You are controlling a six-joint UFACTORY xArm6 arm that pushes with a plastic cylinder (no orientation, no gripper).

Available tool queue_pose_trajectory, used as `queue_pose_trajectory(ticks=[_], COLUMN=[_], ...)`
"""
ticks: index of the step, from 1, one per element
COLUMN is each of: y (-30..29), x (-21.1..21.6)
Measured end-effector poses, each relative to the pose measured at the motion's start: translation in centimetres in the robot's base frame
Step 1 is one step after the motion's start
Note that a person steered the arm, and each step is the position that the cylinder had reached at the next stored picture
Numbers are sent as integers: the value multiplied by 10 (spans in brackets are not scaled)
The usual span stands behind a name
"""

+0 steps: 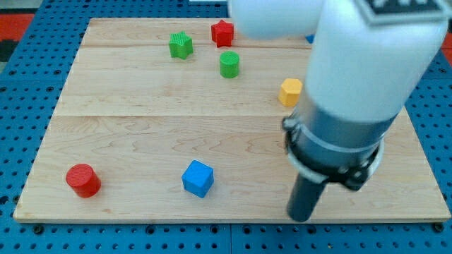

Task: Move the blue cube diagonally top right to the red circle

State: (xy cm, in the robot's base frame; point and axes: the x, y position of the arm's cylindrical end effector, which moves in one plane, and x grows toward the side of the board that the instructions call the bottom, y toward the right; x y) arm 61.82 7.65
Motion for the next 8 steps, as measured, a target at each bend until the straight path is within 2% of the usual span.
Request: queue_pose_trajectory(ticks=[1, 2, 3, 4, 5, 6, 7, 8], y=[-80, -128, -157, -127, -123, -89, -108, -107], x=[-1, -4, -32, -44, -34, -34, -52, -52])
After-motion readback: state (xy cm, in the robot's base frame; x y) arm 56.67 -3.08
